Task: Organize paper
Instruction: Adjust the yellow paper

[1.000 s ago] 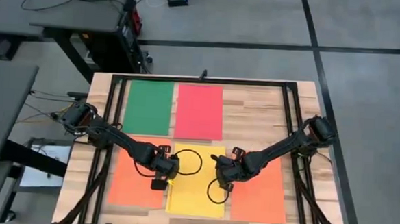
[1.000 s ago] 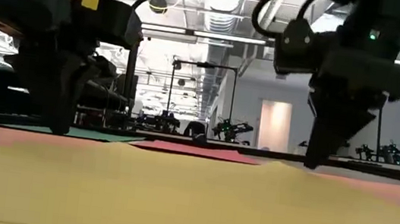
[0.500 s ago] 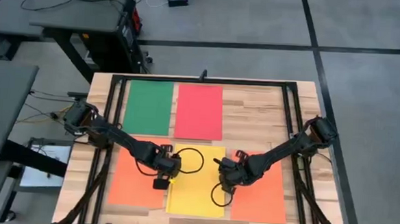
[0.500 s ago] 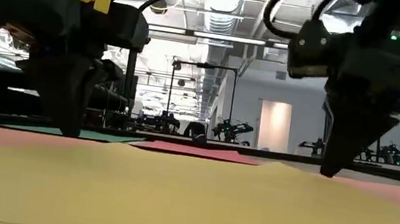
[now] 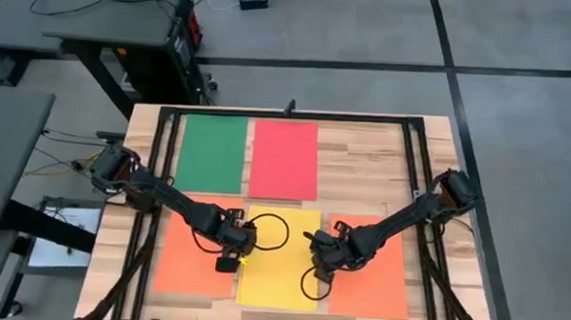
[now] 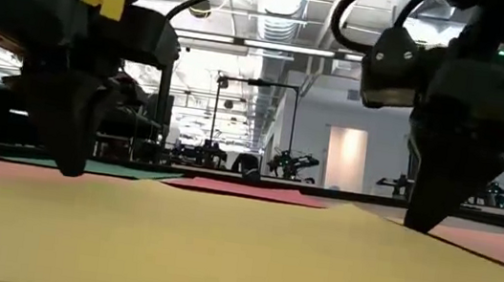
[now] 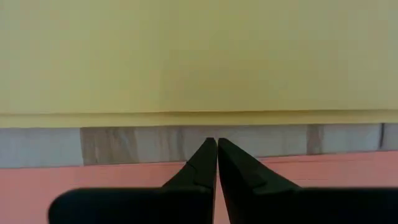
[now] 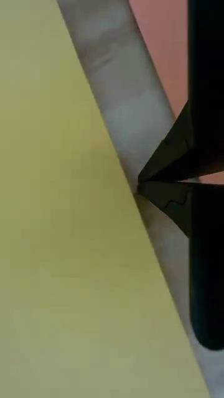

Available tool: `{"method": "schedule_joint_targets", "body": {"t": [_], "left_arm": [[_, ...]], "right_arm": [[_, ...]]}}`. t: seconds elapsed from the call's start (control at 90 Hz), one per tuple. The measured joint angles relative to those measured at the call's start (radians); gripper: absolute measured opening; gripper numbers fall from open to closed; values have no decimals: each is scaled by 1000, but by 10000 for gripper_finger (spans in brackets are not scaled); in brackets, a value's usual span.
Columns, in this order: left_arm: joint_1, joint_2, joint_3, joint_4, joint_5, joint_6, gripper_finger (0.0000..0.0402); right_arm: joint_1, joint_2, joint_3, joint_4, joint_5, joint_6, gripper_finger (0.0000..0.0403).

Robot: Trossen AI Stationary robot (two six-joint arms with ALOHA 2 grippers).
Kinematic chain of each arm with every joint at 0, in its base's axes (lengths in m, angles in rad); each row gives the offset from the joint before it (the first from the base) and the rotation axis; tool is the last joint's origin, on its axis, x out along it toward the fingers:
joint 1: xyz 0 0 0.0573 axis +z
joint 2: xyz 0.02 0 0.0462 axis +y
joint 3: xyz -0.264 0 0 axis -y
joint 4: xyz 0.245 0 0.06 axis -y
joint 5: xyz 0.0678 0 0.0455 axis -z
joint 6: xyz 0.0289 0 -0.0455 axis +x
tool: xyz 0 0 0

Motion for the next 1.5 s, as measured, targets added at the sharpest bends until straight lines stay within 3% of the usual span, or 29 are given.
{"method": "schedule_joint_targets", "body": {"t": [0.489,1.278,1.5], "left_arm": [[5,-4,-75,99,37,30,0],[34,-1,-80,133,66,63,0],[34,-1,-80,123,52,8,0]], "right_arm": [[-27,25,-1,0,-42,-31,0],[-67,24,-3,29,-53,-86,0],[-66,23,-3,21,-48,-86,0]]}}
